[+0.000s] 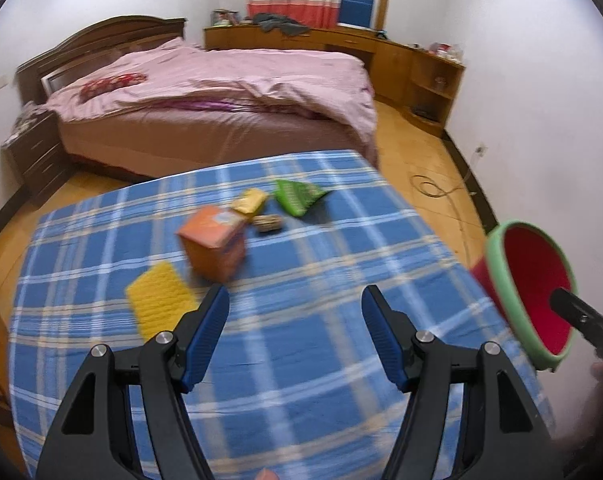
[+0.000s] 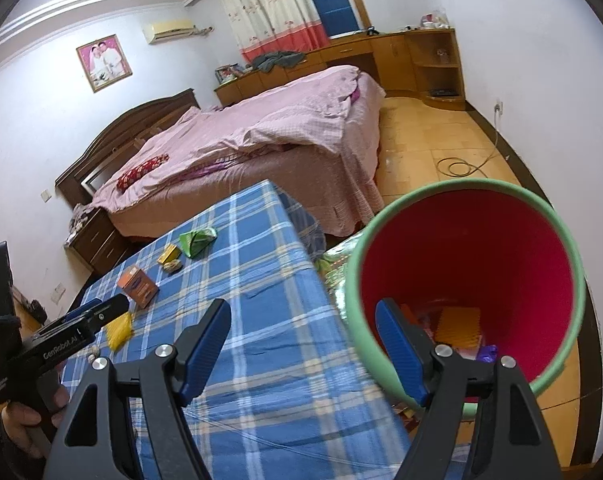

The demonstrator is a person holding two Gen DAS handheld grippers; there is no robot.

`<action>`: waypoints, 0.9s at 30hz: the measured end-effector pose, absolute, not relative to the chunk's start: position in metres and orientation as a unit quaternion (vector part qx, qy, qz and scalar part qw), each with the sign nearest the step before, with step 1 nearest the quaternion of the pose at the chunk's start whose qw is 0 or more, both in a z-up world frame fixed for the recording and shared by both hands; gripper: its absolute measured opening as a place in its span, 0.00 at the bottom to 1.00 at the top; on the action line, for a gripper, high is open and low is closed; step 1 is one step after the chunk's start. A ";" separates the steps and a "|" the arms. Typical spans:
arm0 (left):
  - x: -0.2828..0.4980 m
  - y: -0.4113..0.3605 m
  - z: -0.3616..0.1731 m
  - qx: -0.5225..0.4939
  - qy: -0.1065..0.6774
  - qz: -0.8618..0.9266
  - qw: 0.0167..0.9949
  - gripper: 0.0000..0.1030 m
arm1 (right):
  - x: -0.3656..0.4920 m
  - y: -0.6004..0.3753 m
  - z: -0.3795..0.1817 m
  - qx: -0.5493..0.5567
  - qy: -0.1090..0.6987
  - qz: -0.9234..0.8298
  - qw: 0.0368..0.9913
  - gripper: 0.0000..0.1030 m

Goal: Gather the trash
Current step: 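Move both tools back over the bed toward the yellow foam net, then grasp the yellow foam net with the left tool while the right tool grasps the orange box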

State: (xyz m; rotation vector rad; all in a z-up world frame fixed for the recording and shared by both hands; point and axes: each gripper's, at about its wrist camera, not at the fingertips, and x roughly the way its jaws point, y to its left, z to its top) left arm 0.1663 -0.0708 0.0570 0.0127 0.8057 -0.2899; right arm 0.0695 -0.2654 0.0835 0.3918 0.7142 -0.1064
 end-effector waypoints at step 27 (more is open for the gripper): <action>0.225 0.011 -0.014 -0.054 0.447 -0.034 0.892 0.66 | 0.125 -0.206 0.060 0.155 0.387 -0.008 0.909 0.84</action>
